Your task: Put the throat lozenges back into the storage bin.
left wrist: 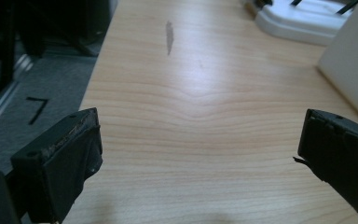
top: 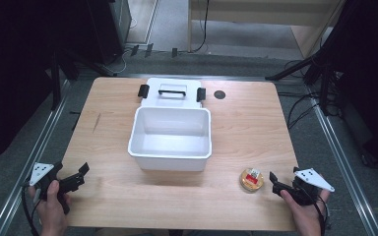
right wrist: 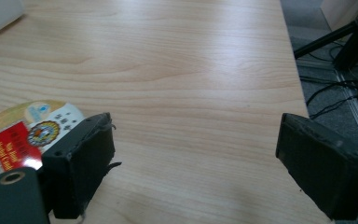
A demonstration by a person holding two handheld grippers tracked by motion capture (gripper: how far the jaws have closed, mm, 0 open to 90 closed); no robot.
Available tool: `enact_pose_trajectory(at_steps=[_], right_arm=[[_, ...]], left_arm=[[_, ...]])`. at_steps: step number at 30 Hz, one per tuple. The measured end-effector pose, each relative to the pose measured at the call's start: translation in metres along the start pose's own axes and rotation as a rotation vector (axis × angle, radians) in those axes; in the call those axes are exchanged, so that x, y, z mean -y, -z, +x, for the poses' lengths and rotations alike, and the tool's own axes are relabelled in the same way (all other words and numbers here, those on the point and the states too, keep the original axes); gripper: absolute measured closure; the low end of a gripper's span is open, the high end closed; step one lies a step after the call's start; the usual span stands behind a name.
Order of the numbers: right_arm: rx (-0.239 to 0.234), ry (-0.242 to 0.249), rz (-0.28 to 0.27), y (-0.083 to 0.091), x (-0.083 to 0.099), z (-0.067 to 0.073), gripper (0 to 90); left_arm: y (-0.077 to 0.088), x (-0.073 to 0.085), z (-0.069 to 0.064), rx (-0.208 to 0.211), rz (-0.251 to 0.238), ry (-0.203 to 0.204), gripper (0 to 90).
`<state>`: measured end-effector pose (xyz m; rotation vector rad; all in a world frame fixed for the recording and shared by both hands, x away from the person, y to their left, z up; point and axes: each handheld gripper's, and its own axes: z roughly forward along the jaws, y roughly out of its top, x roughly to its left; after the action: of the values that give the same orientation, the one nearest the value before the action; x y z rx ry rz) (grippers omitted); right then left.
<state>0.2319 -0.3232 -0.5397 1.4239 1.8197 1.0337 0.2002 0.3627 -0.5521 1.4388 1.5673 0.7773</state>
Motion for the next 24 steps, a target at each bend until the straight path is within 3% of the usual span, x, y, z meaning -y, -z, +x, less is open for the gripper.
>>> enact_pose_trajectory(at_steps=[3, 10, 17, 24], right_arm=[[-0.015, 0.025, 0.021, 0.001, -0.002, 0.006, 11.6], [-0.061, 0.059, 0.054, 0.003, -0.012, 0.013, 12.3], [-0.105, 0.095, 0.129, 0.003, -0.032, 0.016, 12.4], [-0.145, 0.182, 0.241, 0.001, -0.049, 0.027, 12.4]], left_arm=[[0.000, 0.000, -0.003, -0.039, 0.006, -0.027, 0.0], [0.000, 0.000, -0.003, -0.049, 0.016, -0.019, 0.0], [-0.001, 0.000, -0.004, -0.068, 0.019, -0.026, 0.0], [-0.001, 0.000, -0.006, -0.068, 0.031, -0.041, 0.0]])
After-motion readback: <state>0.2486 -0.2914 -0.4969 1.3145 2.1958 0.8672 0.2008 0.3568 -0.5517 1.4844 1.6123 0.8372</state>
